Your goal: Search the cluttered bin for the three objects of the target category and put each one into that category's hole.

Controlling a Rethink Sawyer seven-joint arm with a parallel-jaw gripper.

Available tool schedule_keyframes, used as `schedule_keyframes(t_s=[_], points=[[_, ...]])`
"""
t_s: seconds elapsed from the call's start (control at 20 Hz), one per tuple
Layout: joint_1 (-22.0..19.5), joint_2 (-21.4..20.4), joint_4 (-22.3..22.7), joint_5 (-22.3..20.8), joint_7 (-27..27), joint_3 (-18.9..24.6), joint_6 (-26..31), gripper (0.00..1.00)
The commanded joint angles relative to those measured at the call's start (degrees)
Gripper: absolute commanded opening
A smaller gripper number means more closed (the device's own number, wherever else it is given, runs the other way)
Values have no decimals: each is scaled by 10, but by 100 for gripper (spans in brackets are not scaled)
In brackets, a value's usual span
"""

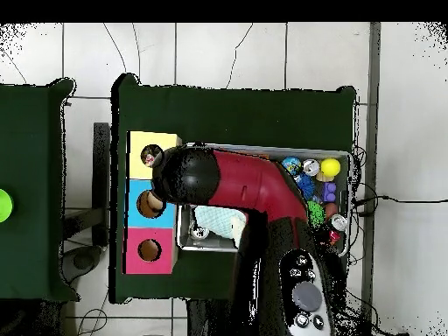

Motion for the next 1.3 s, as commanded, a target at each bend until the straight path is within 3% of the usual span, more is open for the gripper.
schedule_keyframes(t_s=[0.05,0.75,1.3], points=[[-31,-19,75,-34,-108,57,30,0],[4,-3,88,-19,-15,57,-40,0],[45,30,53,-24,36,29,-45,0]])
